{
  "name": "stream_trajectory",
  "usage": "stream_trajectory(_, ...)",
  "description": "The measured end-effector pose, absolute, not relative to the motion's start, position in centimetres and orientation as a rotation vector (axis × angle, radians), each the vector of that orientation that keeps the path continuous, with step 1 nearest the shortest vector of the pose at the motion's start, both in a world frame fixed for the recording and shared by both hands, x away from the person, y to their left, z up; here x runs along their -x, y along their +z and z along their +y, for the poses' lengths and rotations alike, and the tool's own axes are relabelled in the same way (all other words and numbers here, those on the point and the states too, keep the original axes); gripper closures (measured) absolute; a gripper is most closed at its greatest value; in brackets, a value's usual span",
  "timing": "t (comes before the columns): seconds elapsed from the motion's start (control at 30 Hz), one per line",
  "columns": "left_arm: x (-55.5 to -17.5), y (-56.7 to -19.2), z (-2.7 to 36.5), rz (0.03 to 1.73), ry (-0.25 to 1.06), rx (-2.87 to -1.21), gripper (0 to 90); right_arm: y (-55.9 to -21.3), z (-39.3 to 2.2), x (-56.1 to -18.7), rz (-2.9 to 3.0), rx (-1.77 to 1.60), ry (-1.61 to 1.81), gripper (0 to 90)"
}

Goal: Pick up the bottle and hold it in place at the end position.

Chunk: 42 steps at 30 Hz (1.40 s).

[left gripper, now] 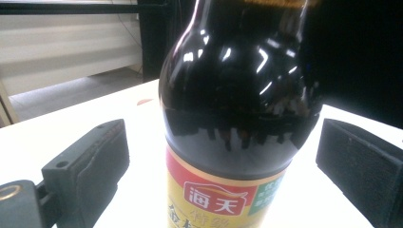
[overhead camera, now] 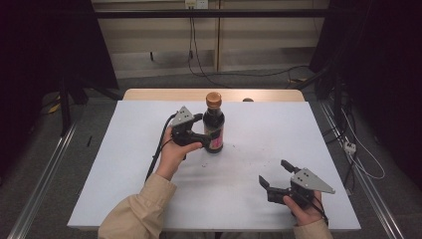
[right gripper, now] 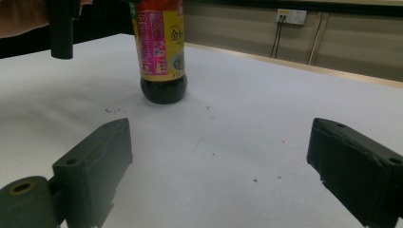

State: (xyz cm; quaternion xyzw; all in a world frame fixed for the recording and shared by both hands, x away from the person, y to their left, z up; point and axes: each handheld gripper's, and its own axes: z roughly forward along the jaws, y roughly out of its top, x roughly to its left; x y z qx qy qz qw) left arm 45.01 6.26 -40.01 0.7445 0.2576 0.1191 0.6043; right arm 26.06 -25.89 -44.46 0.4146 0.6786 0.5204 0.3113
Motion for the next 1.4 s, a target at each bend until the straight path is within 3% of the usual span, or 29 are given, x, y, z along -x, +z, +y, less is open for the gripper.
stream_trajectory(0.33, -44.9, -39.8, 6.6, 0.637, 0.296, -1.71, 2.5, -42.8, -25.1, -28.0, 1.79, -1.081, 1.387, 7.3)
stream_trajectory(0.77, -44.5, -39.7, 5.9, 0.575, 0.295, -1.708, 9.4, -40.3, -23.7, -31.1, 1.775, -1.103, 1.413, 7.9)
stream_trajectory(1.4, -44.8, -40.9, 4.3, 0.574, 0.293, -1.734, 11.4, -38.5, -24.1, -34.3, 1.771, -1.141, 1.398, 8.0)
